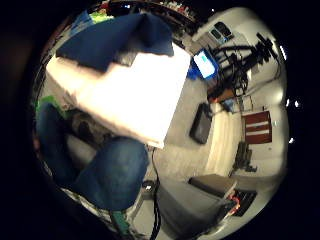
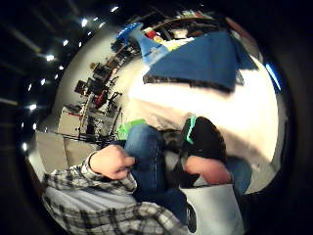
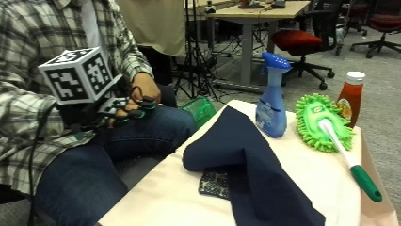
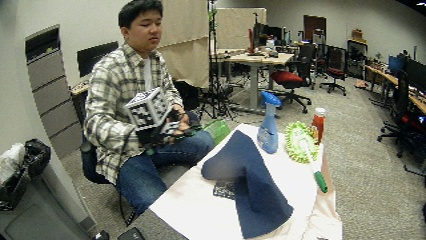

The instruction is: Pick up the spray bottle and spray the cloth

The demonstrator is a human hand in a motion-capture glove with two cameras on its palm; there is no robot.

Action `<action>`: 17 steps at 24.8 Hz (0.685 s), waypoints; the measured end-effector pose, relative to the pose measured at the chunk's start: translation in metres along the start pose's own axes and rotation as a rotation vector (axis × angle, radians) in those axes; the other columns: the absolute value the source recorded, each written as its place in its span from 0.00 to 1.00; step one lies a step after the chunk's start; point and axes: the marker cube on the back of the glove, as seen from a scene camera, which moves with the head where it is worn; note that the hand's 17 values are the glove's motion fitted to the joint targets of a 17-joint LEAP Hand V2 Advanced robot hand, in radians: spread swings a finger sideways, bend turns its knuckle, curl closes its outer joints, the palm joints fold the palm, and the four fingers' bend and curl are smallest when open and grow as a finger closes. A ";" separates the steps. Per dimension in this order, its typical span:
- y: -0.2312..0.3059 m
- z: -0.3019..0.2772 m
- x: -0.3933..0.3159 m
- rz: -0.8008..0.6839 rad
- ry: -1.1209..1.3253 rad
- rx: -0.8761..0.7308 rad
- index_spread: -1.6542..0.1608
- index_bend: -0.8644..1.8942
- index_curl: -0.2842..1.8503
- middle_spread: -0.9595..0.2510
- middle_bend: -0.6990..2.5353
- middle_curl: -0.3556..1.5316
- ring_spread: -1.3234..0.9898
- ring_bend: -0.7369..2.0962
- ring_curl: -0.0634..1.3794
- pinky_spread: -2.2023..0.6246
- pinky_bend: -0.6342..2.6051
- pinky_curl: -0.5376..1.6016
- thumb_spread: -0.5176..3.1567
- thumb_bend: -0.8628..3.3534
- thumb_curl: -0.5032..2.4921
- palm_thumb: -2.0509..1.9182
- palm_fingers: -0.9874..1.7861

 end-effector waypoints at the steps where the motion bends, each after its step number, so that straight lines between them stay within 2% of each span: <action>1: 0.021 0.001 0.000 0.027 -0.002 -0.013 0.70 0.38 0.31 0.70 0.28 0.38 0.58 0.34 0.27 0.84 0.25 0.41 0.44 0.20 0.37 0.68 0.40; 5: 0.103 0.005 -0.005 0.093 -0.009 -0.038 0.70 0.37 0.31 0.70 0.28 0.37 0.58 0.34 0.27 0.84 0.25 0.41 0.45 0.20 0.37 0.68 0.39; 9: 0.155 0.018 -0.004 0.138 -0.048 -0.060 0.70 0.37 0.30 0.70 0.28 0.37 0.58 0.34 0.27 0.84 0.25 0.41 0.46 0.20 0.36 0.68 0.39; 13: 0.180 0.039 0.006 0.190 -0.134 -0.166 0.70 0.38 0.30 0.71 0.27 0.37 0.58 0.34 0.26 0.84 0.25 0.40 0.46 0.21 0.37 0.69 0.40; 17: 0.170 0.039 0.027 0.164 -0.145 -0.237 0.70 0.38 0.30 0.71 0.26 0.36 0.59 0.34 0.26 0.84 0.26 0.41 0.47 0.21 0.37 0.70 0.39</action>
